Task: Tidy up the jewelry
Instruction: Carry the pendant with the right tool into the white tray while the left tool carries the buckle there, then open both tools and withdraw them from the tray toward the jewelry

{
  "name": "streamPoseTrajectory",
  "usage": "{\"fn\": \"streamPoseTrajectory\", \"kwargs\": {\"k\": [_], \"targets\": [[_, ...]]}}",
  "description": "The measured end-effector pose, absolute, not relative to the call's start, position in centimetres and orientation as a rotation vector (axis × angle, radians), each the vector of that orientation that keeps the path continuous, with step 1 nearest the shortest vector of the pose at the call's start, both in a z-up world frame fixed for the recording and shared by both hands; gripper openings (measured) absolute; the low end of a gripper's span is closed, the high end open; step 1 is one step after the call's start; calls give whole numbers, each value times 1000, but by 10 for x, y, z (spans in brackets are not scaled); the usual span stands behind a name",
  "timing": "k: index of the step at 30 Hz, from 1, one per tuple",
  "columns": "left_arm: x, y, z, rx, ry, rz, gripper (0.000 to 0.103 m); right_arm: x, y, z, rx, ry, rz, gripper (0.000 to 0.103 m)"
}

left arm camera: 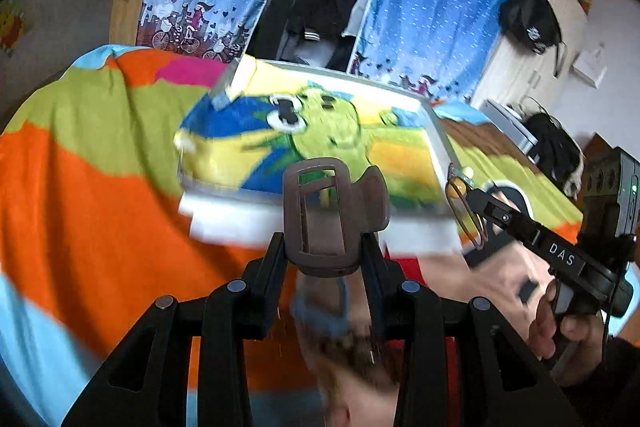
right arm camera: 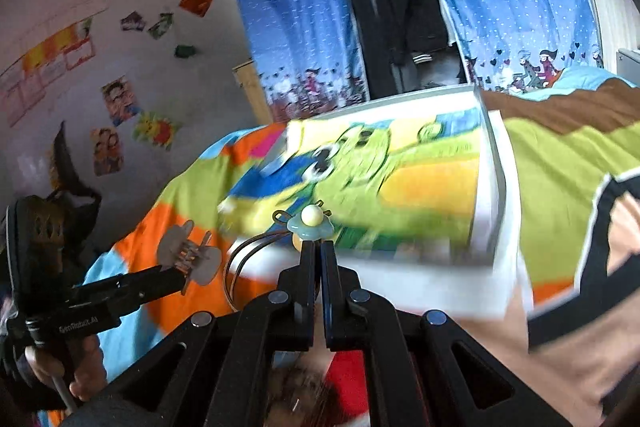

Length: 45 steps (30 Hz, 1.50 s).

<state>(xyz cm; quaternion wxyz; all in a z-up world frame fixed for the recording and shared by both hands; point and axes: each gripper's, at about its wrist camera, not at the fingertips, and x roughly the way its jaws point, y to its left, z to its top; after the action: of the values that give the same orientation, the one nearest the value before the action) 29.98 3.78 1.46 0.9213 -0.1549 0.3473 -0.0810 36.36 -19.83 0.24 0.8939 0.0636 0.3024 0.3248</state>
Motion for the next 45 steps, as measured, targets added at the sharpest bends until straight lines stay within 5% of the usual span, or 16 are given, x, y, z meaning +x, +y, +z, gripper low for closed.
{"fn": "streamPoseTrajectory", "kwargs": {"k": [9,17,20,22,25,28,30,34,45], "targets": [[402,61,-18,-318,816,-121,32,436,-173,-31,84,728,556,3],[416,69,-38,-324,872,-91,36,451,-163,-47,-2,761,504,6],[411,67,-31,-321,855,-72,55,450,-163,-47,-14,756,497,26],[406,68,-25,-332,832,-67,58,446,-167,-44,-7,734,487,39],[395,66,-13,-311,808,-38,64,435,-175,-34,-2,690,473,40],[375,65,3,-299,738,-15,79,416,-184,-17,11,621,461,71],[357,63,17,-289,681,-5,94,399,-190,-3,24,560,460,77],[322,55,43,-254,569,8,101,360,-198,24,49,452,470,99],[207,41,85,-197,412,-12,101,242,-220,64,40,233,419,103]]}}
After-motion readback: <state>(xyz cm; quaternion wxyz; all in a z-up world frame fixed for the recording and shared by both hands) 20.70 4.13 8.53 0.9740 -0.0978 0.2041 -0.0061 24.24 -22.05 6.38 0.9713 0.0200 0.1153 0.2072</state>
